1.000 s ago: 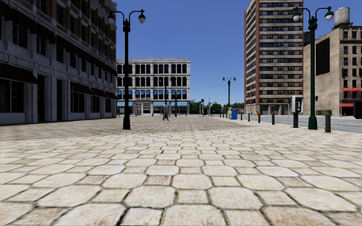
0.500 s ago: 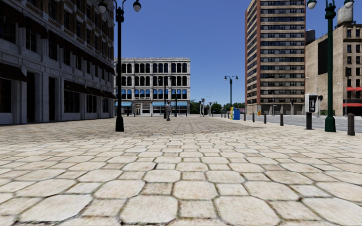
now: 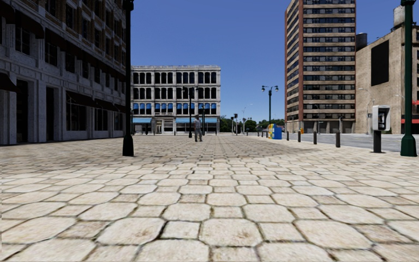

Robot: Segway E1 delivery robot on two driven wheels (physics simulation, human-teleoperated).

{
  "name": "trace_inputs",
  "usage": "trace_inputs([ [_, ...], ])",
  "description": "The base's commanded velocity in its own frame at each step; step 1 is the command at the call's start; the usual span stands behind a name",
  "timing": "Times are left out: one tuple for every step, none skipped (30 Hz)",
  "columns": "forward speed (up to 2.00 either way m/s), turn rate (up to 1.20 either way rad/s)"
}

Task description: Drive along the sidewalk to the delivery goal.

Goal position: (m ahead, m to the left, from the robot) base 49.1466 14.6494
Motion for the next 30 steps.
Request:
trace_inputs([
  [2.00, 0.00],
  [2.00, 0.00],
  [2.00, 0.00],
  [2.00, 0.00],
  [2.00, 0.00],
  [2.00, 0.00],
  [2.00, 0.00],
  [2.00, 0.00],
  [2.00, 0.00],
  [2.00, 0.00],
  [2.00, 0.00],
  [2.00, 0.00],
  [2.00, 0.00],
  [2.00, 0.00],
  [2.00, 0.00],
  [2.00, 0.00],
  [2.00, 0.00],
  [2.00, 0.00],
  [2.00, 0.00],
  [2.00, 0.00],
  [2.00, 0.00],
  [2.00, 0.00],
  [2.00, 0.00],
  [2.00, 0.00],
  [2.00, 0.00],
  [2.00, 0.00],
  [2.00, 0.00],
  [2.00, 0.00],
  [2.00, 0.00],
  [2.00, 0.00],
])
